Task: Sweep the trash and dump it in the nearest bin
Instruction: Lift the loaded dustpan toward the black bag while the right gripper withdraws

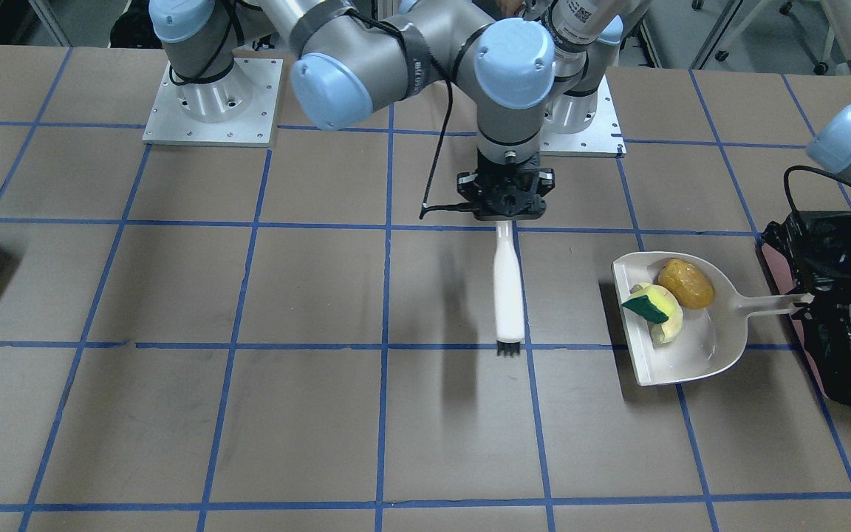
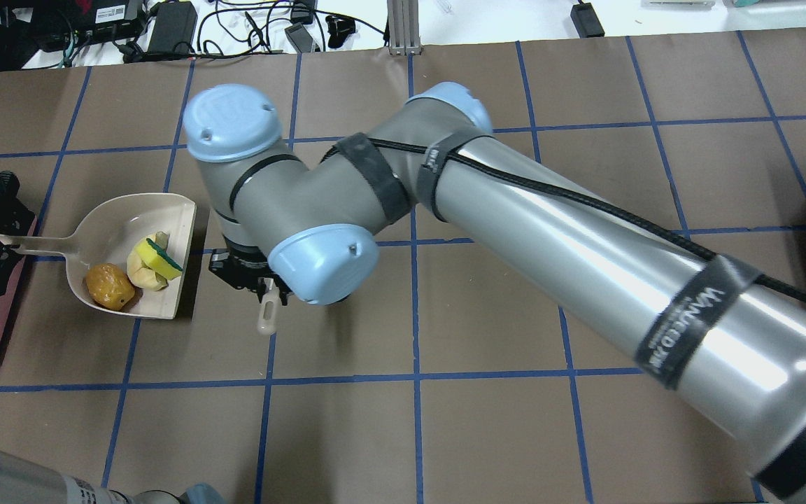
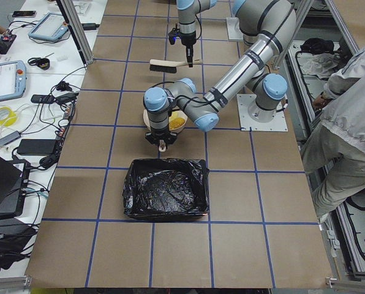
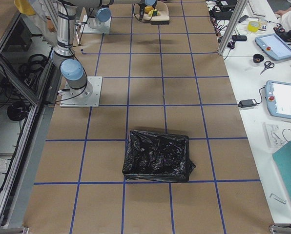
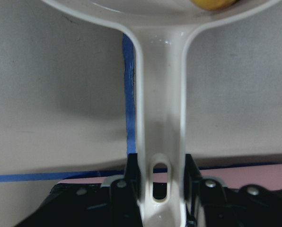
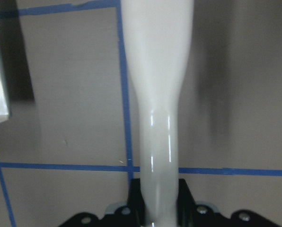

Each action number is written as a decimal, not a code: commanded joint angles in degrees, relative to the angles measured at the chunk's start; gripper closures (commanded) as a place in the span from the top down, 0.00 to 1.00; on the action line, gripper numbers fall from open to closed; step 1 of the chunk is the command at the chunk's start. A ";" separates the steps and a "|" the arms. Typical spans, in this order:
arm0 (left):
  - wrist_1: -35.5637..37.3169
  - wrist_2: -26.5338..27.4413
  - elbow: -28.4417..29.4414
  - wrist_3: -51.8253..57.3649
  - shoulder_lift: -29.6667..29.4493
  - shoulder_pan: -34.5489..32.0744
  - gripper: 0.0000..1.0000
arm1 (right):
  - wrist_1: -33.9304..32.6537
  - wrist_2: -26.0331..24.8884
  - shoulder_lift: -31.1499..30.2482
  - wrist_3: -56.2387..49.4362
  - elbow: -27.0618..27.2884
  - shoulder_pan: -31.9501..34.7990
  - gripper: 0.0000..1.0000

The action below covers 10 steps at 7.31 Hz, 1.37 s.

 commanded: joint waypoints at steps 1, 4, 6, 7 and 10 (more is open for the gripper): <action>-13.03 -1.83 7.13 -0.28 0.90 1.87 0.00 | -0.31 -0.59 -8.78 -4.83 13.52 -3.73 0.00; -17.83 -3.22 10.33 1.21 1.43 8.44 0.00 | -6.96 -2.70 -18.02 -1.43 27.52 -3.56 0.00; -21.43 -4.99 13.05 1.56 3.27 15.12 0.00 | -9.63 -2.88 -17.60 -3.31 28.52 -4.43 0.00; -23.09 -4.99 15.15 3.13 3.71 18.02 0.00 | -9.71 -2.71 -17.60 -4.03 30.53 -4.35 0.00; -22.85 1.40 24.02 6.75 -0.48 22.36 0.00 | -11.12 -2.44 -17.17 -5.88 35.63 -4.17 0.00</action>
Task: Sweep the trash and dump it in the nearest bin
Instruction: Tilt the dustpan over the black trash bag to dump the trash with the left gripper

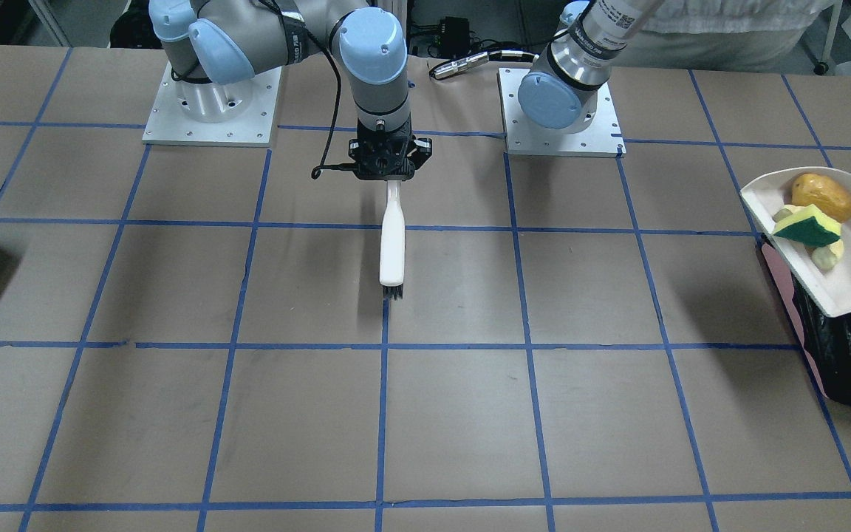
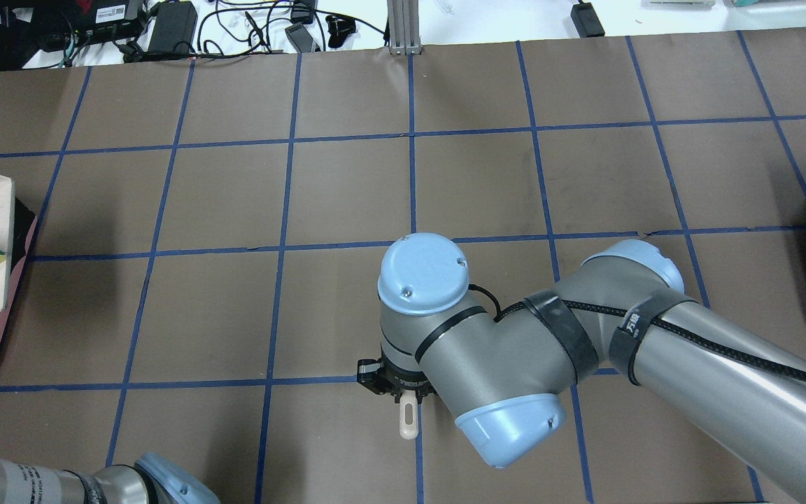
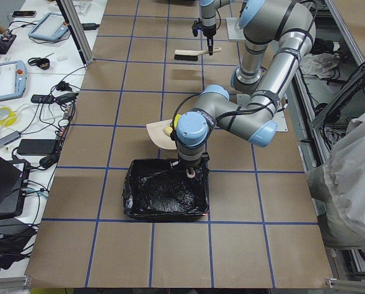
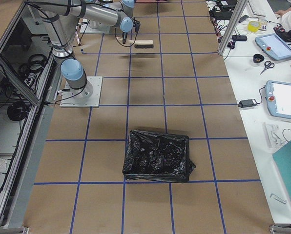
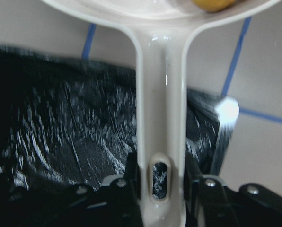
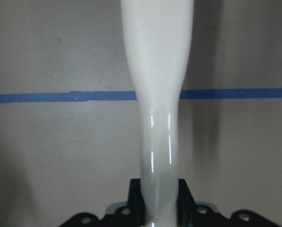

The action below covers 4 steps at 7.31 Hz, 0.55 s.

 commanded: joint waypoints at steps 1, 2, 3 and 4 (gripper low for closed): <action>0.18 4.10 8.11 2.97 -4.60 1.91 0.00 | -0.61 0.03 0.80 -0.27 2.49 0.60 0.00; 0.18 4.20 12.94 5.08 -8.19 3.40 0.00 | -0.61 0.12 0.81 -0.18 3.02 0.69 0.00; 0.26 4.55 17.17 5.80 -11.88 4.72 0.00 | -0.87 0.55 0.81 0.08 3.12 0.69 0.00; 0.35 5.95 20.51 6.32 -14.36 5.00 0.00 | -1.14 0.90 0.81 0.78 3.12 0.69 0.00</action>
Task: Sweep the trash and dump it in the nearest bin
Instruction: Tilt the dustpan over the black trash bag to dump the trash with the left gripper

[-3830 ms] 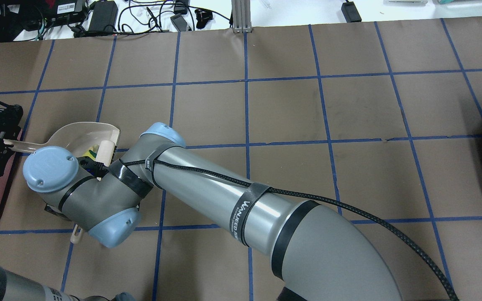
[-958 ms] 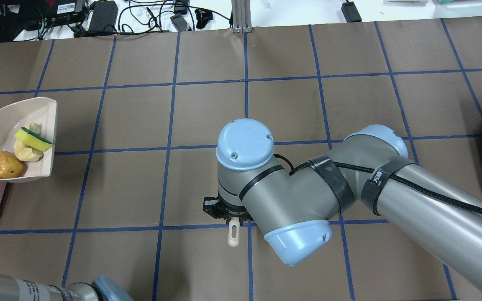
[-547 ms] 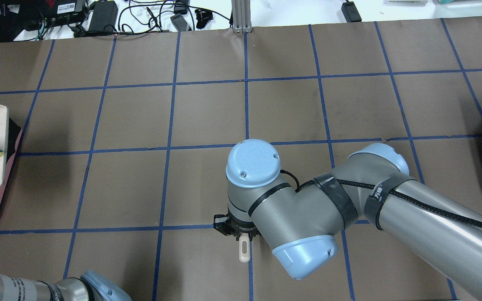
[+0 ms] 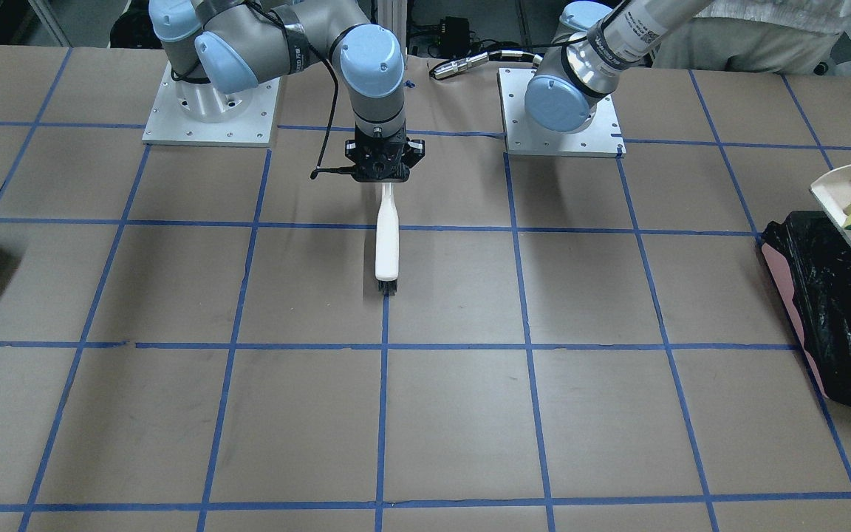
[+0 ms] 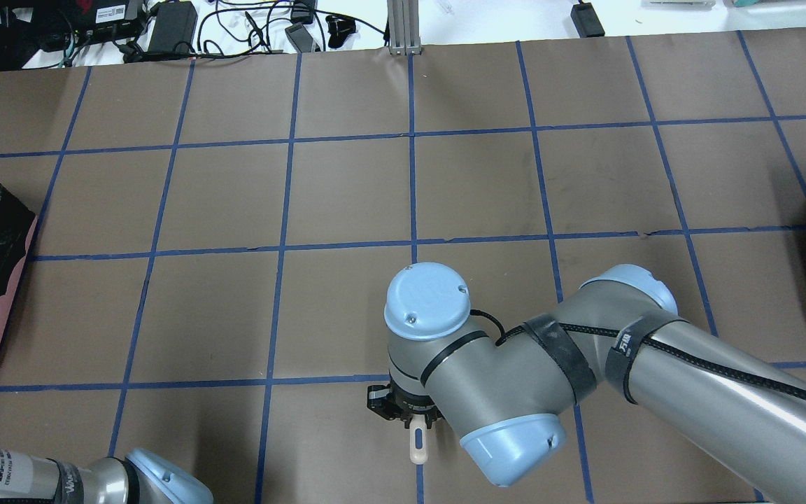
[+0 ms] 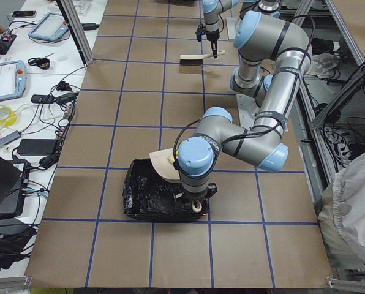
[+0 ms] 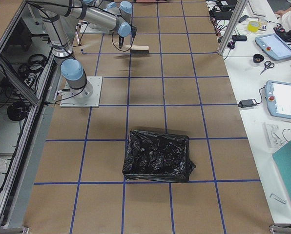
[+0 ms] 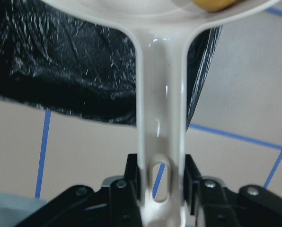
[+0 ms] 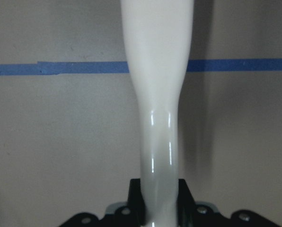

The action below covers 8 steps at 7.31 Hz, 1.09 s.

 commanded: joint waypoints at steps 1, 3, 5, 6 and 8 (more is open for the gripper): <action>0.79 1.76 6.98 1.28 -6.05 0.90 0.00 | -1.62 0.62 0.13 2.14 0.16 0.22 0.00; 7.38 6.85 6.92 -0.29 -7.22 0.81 0.00 | -2.07 0.62 0.04 2.86 0.24 0.57 0.00; 10.28 13.59 6.83 -1.96 -6.95 -2.51 0.00 | -2.07 0.36 0.21 2.68 0.24 0.75 0.00; 11.25 17.11 6.74 -2.32 -6.52 -4.62 0.00 | -2.07 -0.26 1.08 2.51 0.24 0.84 0.00; 13.96 20.20 6.47 1.70 -7.04 -6.65 0.00 | -2.86 -0.44 1.97 2.68 0.24 1.54 0.00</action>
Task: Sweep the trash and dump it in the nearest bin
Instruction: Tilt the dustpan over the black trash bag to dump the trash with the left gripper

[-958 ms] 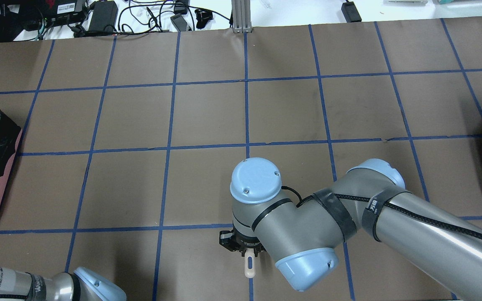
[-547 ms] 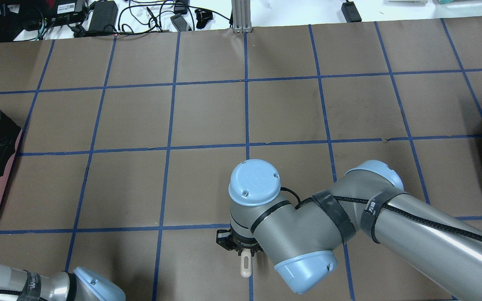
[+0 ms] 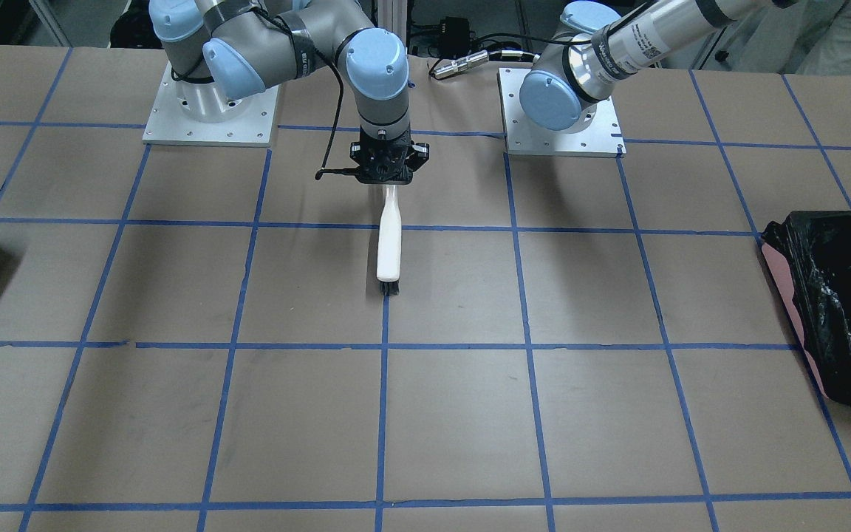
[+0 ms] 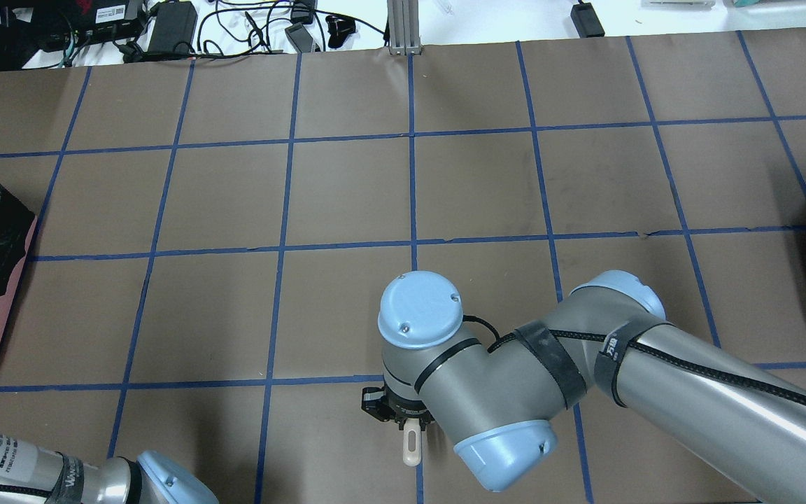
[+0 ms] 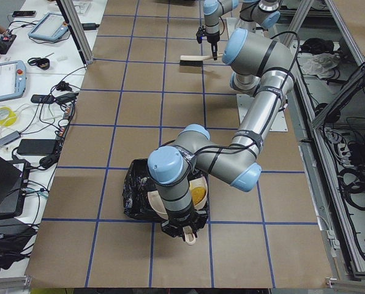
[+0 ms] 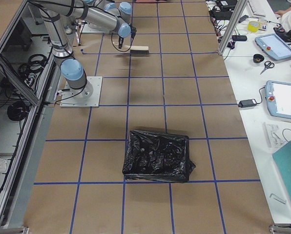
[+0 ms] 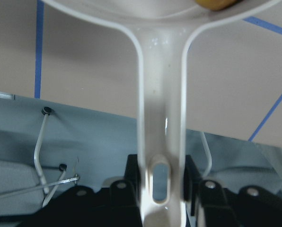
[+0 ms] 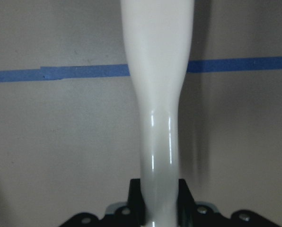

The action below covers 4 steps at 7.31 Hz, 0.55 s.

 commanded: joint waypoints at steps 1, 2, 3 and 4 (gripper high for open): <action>5.45 2.98 -0.40 2.26 -0.40 -2.09 0.00 | -0.27 -0.10 0.45 0.29 0.00 0.41 0.00; 10.01 3.33 -2.58 2.26 -0.05 -2.19 0.00 | -0.27 -0.10 0.45 0.29 -0.08 0.41 0.00; 16.84 3.42 -5.13 2.34 0.38 -3.32 0.00 | -0.27 -0.10 0.45 0.29 -0.09 0.41 0.00; 18.74 4.21 -6.63 2.26 0.91 -4.37 0.00 | -0.27 -0.27 0.37 0.20 -0.17 0.41 0.27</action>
